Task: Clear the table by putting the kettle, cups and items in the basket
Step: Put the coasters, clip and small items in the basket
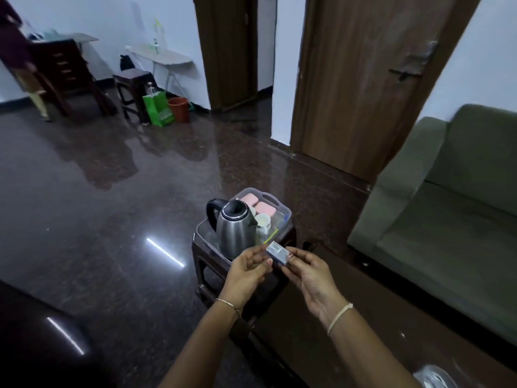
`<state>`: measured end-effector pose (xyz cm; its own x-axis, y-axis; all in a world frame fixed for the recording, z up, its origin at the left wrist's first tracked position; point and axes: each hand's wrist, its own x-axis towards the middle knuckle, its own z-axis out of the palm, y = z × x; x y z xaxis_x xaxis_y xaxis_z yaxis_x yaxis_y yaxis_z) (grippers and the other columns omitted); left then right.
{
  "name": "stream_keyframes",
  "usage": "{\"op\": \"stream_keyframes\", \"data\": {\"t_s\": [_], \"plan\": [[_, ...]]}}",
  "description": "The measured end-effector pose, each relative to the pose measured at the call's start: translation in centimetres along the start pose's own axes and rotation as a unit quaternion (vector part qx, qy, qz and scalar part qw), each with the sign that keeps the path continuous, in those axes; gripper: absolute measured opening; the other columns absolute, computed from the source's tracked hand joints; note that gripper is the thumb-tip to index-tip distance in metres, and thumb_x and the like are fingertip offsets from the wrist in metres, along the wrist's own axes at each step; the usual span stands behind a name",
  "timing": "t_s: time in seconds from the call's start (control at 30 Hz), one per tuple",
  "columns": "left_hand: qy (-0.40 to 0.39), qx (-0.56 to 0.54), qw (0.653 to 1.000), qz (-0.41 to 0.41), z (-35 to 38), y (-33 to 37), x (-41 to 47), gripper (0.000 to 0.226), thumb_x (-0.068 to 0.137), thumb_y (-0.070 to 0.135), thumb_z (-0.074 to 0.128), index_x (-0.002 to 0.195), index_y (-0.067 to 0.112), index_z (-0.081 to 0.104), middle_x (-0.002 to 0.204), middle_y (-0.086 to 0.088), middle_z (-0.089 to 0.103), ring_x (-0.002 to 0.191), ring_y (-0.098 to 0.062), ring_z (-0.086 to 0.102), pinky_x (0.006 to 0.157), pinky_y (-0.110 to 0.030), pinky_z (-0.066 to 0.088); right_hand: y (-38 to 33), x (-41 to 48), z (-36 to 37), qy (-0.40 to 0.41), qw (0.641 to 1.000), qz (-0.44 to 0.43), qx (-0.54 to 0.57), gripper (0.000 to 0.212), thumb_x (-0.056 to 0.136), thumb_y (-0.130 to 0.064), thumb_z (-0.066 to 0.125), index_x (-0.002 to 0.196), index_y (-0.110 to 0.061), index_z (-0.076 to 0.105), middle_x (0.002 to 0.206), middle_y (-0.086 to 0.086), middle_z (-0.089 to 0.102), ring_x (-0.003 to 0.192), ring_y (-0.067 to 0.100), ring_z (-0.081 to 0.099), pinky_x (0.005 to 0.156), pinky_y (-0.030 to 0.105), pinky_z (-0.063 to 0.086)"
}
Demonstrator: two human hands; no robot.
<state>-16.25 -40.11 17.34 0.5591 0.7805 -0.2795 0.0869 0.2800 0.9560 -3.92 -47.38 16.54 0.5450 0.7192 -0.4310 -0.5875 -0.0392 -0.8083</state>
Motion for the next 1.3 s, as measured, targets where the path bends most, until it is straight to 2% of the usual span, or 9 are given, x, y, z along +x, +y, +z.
{"op": "stream_keyframes", "data": {"t_s": [0.07, 0.2, 0.43, 0.63, 0.73, 0.9, 1.03, 1.1, 1.3], "plan": [[0.006, -0.001, 1.000, -0.003, -1.0, 0.7, 2.0, 0.032, 0.089, -0.002, 0.059, 0.120, 0.006, 0.058, 0.092, -0.006, 0.070, 0.080, -0.013, 0.065, 0.069, -0.024, 0.049, -0.5, 2.2, 1.2, -0.003, 1.000, 0.009, 0.005, 0.013, 0.089, 0.003, 0.061, 0.096, -0.004, 0.069, 0.096, 0.014, 0.072, 0.084, 0.017, 0.070, 0.070, 0.022, 0.060], [-0.006, 0.039, 0.999, -0.009, -2.6, 2.7, 6.1, 0.025, 0.091, -0.003, 0.056, 0.114, 0.007, 0.061, 0.084, 0.002, 0.069, 0.066, -0.001, 0.065, 0.055, -0.012, 0.048, -1.8, 6.3, 3.4, 0.012, 0.999, 0.025, 0.030, 0.019, 0.088, 0.006, 0.061, 0.107, 0.003, 0.063, 0.099, 0.016, 0.069, 0.082, 0.017, 0.067, 0.067, 0.020, 0.060], [-0.008, 0.070, 0.997, -0.010, -3.0, 4.3, 12.6, 0.024, 0.095, 0.001, 0.051, 0.116, 0.003, 0.062, 0.089, -0.001, 0.066, 0.074, -0.010, 0.055, 0.056, -0.009, 0.044, -3.5, 12.0, 4.6, 0.035, 0.997, 0.051, 0.042, 0.012, 0.089, 0.006, 0.060, 0.100, 0.000, 0.061, 0.093, 0.013, 0.067, 0.078, 0.016, 0.065, 0.060, 0.019, 0.059], [-0.012, 0.052, 0.998, -0.026, -3.1, 4.9, 18.2, 0.024, 0.095, 0.000, 0.051, 0.116, -0.005, 0.060, 0.086, -0.007, 0.065, 0.066, -0.005, 0.066, 0.060, -0.014, 0.049, -4.2, 15.7, 4.8, 0.077, 0.994, 0.057, 0.061, 0.012, 0.088, 0.007, 0.060, 0.096, -0.002, 0.061, 0.091, 0.013, 0.068, 0.079, 0.018, 0.066, 0.063, 0.022, 0.060], [-0.026, 0.034, 0.999, -0.032, -3.3, 5.2, 21.6, 0.024, 0.095, -0.001, 0.050, 0.116, -0.008, 0.058, 0.101, -0.015, 0.063, 0.077, -0.016, 0.062, 0.055, -0.014, 0.049, -4.3, 17.7, 4.8, 0.112, 0.990, 0.048, 0.075, 0.014, 0.088, 0.008, 0.060, 0.097, -0.003, 0.059, 0.090, 0.013, 0.067, 0.078, 0.018, 0.066, 0.057, 0.020, 0.059], [-0.065, 0.055, 0.995, -0.043, -3.9, 5.8, 27.8, 0.020, 0.096, 0.002, 0.050, 0.111, 0.002, 0.062, 0.108, -0.013, 0.066, 0.094, -0.027, 0.061, 0.069, -0.023, 0.045, -4.2, 21.3, 4.8, 0.186, 0.980, 0.024, 0.069, 0.016, 0.087, 0.008, 0.062, 0.089, -0.008, 0.058, 0.090, 0.012, 0.066, 0.081, 0.018, 0.064, 0.056, 0.019, 0.058], [-0.099, 0.102, 0.989, -0.049, -5.1, 5.6, 32.3, 0.019, 0.094, 0.003, 0.053, 0.109, 0.001, 0.064, 0.099, -0.008, 0.067, 0.085, -0.021, 0.060, 0.058, -0.013, 0.049, -3.3, 24.7, 5.3, 0.248, 0.968, 0.000, 0.022, 0.019, 0.088, 0.008, 0.061, 0.083, -0.010, 0.057, 0.080, 0.008, 0.063, 0.075, 0.014, 0.063, 0.054, 0.018, 0.056], [-0.112, 0.107, 0.986, -0.064, -6.0, 5.3, 34.3, 0.018, 0.093, 0.002, 0.053, 0.108, 0.002, 0.063, 0.093, -0.004, 0.066, 0.078, -0.017, 0.059, 0.053, -0.011, 0.047, -2.5, 26.8, 5.3, 0.271, 0.962, -0.007, -0.028, 0.020, 0.088, 0.006, 0.062, 0.081, -0.012, 0.058, 0.079, 0.007, 0.062, 0.075, 0.013, 0.062, 0.062, 0.020, 0.057], [-0.152, 0.169, 0.969, -0.100, -8.8, 3.3, 39.1, 0.017, 0.093, 0.006, 0.054, 0.092, 0.019, 0.065, 0.087, 0.007, 0.068, 0.069, -0.007, 0.060, 0.061, -0.021, 0.041, 0.1, 32.7, 4.7, 0.321, 0.913, -0.010, -0.253, 0.017, 0.085, 0.000, 0.066, 0.083, -0.017, 0.065, 0.092, 0.013, 0.069, 0.091, 0.028, 0.066, 0.089, 0.043, 0.056]]}}
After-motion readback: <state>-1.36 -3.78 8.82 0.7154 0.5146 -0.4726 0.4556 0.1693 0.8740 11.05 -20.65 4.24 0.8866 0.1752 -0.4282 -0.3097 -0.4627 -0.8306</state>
